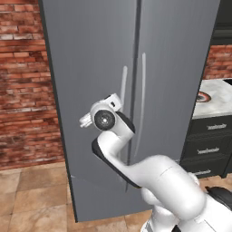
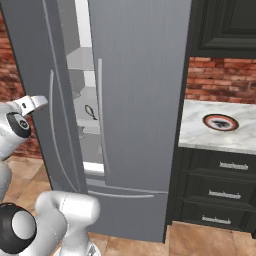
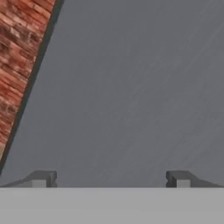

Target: Place the fish on the counter behind the older fish on the same shelf of the fridge to maintain FIFO order. Close the fridge door when finished.

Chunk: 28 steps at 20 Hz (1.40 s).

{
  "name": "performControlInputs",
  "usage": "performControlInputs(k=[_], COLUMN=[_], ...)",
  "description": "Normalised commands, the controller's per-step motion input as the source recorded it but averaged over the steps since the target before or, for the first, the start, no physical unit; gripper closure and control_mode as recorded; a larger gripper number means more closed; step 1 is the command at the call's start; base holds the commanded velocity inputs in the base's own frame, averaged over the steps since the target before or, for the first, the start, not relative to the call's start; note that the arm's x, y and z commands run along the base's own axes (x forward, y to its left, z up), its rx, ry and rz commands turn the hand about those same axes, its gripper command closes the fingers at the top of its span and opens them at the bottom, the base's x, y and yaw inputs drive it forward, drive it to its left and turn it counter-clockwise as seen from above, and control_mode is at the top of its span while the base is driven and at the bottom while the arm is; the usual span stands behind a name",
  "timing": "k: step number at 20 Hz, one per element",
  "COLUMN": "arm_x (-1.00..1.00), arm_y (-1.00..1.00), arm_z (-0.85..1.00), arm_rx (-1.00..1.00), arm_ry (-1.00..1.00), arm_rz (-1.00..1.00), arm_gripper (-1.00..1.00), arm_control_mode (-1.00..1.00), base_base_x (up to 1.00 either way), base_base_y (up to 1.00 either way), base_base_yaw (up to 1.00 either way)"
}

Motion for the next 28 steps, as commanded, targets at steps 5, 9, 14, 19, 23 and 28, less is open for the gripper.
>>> performControlInputs(k=[5,9,14,19,23,28], arm_x=[0.8,0.76,0.74,0.73,0.75,0.74], arm_y=[-0.34,-0.3,-0.3,-0.26,-0.2,-0.17], arm_z=[0.08,0.04,0.0,0.0,0.0,-0.06], arm_rx=[0.05,0.04,0.04,0.04,0.03,0.03], arm_ry=[0.0,0.0,0.0,0.0,0.0,0.0], arm_rz=[-0.02,-0.02,-0.02,-0.01,0.0,0.0], arm_gripper=[-1.0,-1.0,-1.0,-1.0,-1.0,-1.0], arm_control_mode=[-1.0,-1.0,-1.0,-1.0,-1.0,-1.0], base_base_x=[0.0,0.0,0.0,0.0,0.0,0.0], base_base_y=[0.0,0.0,0.0,0.0,0.0,0.0], base_base_yaw=[0.0,0.0,0.0,0.0,0.0,0.0])
